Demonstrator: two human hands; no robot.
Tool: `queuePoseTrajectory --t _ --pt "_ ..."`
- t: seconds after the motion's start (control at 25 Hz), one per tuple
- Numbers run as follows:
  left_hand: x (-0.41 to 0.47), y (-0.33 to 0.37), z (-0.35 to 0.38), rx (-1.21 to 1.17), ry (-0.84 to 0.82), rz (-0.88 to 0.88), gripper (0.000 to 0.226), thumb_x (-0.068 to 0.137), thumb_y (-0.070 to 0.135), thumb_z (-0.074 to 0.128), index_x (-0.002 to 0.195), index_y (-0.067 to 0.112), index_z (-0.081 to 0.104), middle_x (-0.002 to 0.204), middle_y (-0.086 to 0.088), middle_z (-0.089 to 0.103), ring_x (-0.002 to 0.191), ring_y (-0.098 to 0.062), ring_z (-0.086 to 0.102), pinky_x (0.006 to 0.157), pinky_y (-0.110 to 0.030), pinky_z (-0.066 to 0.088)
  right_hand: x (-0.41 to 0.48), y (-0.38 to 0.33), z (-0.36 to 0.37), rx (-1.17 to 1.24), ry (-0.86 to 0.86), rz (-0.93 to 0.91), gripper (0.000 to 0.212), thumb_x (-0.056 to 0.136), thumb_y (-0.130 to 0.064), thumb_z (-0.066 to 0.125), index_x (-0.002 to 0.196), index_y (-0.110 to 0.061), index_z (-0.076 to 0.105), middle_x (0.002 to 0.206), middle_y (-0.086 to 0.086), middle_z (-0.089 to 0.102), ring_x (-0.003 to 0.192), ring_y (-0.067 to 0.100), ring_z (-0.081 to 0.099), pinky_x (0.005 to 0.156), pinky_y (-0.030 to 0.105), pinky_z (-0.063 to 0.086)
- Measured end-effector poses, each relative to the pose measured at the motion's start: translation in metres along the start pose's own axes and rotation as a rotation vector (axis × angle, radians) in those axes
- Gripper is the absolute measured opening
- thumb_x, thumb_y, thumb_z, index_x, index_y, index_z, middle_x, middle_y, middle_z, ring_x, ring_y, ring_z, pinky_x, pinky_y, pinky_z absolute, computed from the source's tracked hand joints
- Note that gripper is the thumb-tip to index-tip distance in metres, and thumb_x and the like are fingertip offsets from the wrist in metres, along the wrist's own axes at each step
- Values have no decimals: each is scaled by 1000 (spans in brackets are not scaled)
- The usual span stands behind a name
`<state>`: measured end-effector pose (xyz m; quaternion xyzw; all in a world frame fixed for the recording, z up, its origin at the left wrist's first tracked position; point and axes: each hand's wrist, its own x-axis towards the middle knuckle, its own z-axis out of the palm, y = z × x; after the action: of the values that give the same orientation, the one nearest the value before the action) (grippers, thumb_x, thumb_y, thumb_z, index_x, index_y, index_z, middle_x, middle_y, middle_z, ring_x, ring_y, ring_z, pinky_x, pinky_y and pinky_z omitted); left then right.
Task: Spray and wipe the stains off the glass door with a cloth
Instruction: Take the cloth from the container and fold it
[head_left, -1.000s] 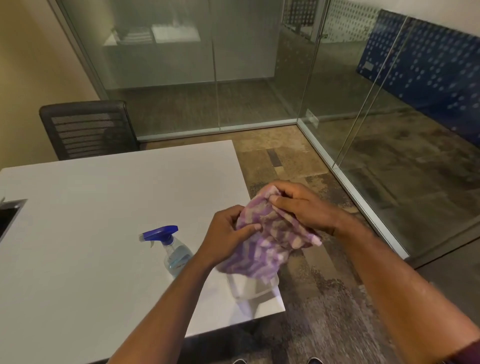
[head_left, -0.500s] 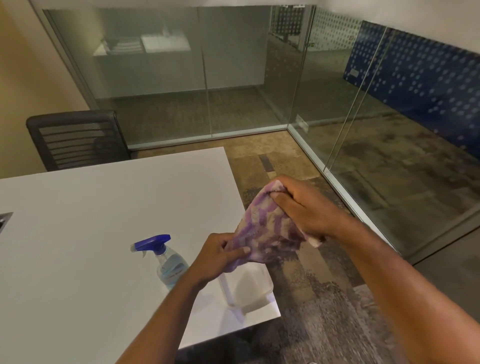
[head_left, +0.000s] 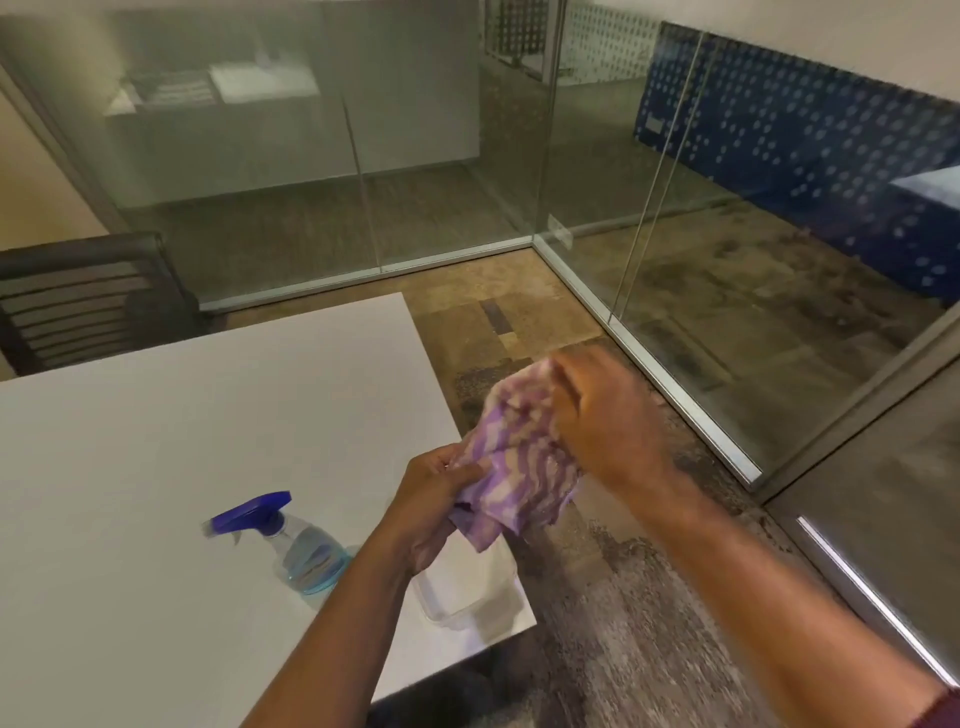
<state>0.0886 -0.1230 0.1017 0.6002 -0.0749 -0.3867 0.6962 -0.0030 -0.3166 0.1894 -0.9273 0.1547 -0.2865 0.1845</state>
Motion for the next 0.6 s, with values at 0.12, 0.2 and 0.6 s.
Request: queuePoseTrajectory --t 0.12,0.2,0.6 --pt "-3 16 35 -300 -132 -75 42 107 35 59 131 3 73 110 -15 81 88 -23 80 70 -32 67 -45 -13 12 -103 -96 -266 26 95 -37 67 111 -17 72 102 3 71 85 24 67 65 38 58" --pt "2 20 53 -371 -114 -106 45 107 43 58 124 5 76 96 -10 81 74 -17 78 60 -28 63 -62 -7 20 -199 -215 -293 29 96 -41 69 118 -22 71 109 -1 73 94 24 68 75 41 55" --pt "35 11 154 -375 -211 -101 40 99 16 65 136 1 68 133 -25 74 105 -35 78 98 -57 60 -47 129 -55 621 -12 655 79 84 -44 88 151 -28 50 143 -8 57 125 16 61 106 42 53"
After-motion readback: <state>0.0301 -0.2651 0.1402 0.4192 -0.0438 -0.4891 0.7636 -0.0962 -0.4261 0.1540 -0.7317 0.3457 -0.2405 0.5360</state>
